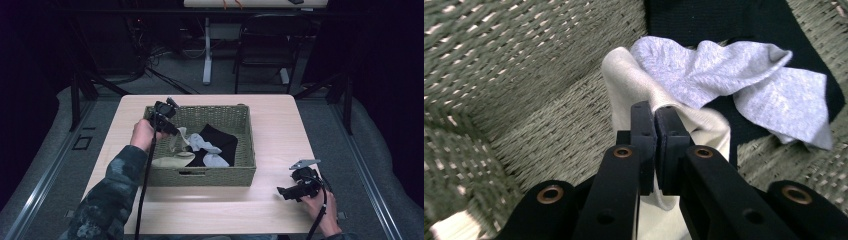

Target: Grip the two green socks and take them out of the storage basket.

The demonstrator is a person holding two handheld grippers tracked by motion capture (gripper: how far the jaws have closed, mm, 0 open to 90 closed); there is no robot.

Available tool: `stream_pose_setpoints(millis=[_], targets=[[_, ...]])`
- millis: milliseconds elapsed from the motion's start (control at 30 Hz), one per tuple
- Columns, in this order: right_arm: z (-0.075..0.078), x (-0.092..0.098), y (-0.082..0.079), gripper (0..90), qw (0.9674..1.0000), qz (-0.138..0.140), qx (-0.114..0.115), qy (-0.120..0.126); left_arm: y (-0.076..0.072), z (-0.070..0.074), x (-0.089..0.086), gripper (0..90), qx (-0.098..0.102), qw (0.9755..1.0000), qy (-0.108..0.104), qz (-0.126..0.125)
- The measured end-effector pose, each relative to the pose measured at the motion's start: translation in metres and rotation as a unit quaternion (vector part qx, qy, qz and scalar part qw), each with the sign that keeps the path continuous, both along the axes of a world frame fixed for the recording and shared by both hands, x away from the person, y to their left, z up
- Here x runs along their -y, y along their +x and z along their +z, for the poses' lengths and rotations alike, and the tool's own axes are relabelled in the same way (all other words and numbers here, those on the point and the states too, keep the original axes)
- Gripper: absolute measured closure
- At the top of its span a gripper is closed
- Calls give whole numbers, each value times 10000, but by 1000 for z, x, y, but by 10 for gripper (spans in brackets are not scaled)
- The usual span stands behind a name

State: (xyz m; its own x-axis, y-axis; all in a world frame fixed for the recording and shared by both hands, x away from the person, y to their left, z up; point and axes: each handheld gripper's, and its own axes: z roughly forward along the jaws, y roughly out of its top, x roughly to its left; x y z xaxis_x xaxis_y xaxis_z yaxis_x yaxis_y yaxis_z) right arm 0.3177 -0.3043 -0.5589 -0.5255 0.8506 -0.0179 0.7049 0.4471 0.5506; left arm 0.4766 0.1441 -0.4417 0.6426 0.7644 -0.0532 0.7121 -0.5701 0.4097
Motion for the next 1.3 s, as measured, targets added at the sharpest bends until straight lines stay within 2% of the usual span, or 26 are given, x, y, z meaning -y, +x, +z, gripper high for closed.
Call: stream_pose_setpoints(millis=[567,933,1033,1167,1300], targets=[[0,-1,0,44,10000,15,-9,9,-5,36,-22,882,10,10000,-19,9],[0,0,0,44,10000,17,-17,0,-3,55,-32,882,101,9999,-3,81],[1,1,0,44,10000,13,-29,-77,-3,59,-34,882,118,9999,2,95],[0,0,0,44,10000,-6,-14,17,-4,66,-38,882,180,9998,-18,126],[0,0,0,44,10000,-10,7,-16,-4,74,-42,882,211,9997,-16,149]])
